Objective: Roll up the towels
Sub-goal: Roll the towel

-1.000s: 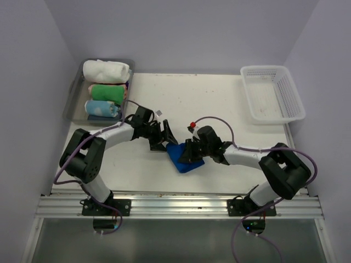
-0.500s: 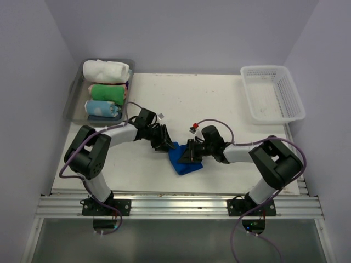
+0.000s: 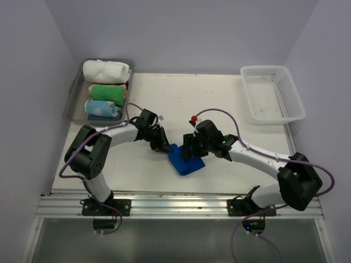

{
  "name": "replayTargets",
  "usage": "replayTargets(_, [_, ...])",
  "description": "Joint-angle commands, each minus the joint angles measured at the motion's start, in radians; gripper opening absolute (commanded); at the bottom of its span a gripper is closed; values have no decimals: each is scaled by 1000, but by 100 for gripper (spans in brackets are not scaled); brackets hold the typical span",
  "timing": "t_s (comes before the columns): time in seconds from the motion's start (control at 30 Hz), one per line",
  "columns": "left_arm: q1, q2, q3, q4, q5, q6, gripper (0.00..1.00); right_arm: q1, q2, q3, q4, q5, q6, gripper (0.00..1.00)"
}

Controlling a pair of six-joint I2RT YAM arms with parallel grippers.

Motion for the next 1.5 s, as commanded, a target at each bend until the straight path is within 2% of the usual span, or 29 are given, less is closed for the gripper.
replayTargets(0.0, [-6,-28,20,-69,-42,-11,5,152,-71,146,-215,375,-102,64])
replayTargets(0.1, [-6,-30,18,-76,-49,-15,5,306,-19,254,-309,619,-137,65])
replayTargets(0.2, [-8,-28,21,-78,-49,-18,5,422,74,330,-377,780,-164,65])
replayTargets(0.37, [-8,-17,32,-86,-49,-19,5,567,228,425,-433,962,-176,64])
replayTargets(0.57, [-8,-7,43,-95,-46,-18,6,622,406,466,-467,1069,-142,62])
replayTargets(0.6, [-8,-8,43,-95,-46,-19,6,622,427,470,-475,1081,-112,59])
replayTargets(0.67, [-8,-10,44,-98,-48,-19,8,621,481,485,-516,1117,-75,48])
replayTargets(0.7, [-8,-10,44,-99,-49,-19,9,622,490,487,-530,1127,-50,37])
replayTargets(0.73, [-8,-13,44,-101,-48,-19,11,621,501,487,-529,1128,-47,33])
replayTargets(0.8, [-8,-16,44,-101,-48,-21,18,619,497,469,-509,1111,-45,24])
replayTargets(0.9, [0,-34,46,-118,-52,-15,31,613,452,426,-411,1039,-64,18])
replayTargets(0.97, [14,-62,41,-127,-51,-5,35,601,400,377,-342,971,-90,18])
replayTargets(1.23, [205,-261,20,-253,-86,88,52,475,262,251,-1,470,-134,13])
replayTargets(1.33, [236,-310,20,-296,-111,107,56,447,245,257,60,390,-115,13])
replayTargets(1.47, [238,-350,-26,-276,-85,104,69,386,224,223,134,255,-56,13])
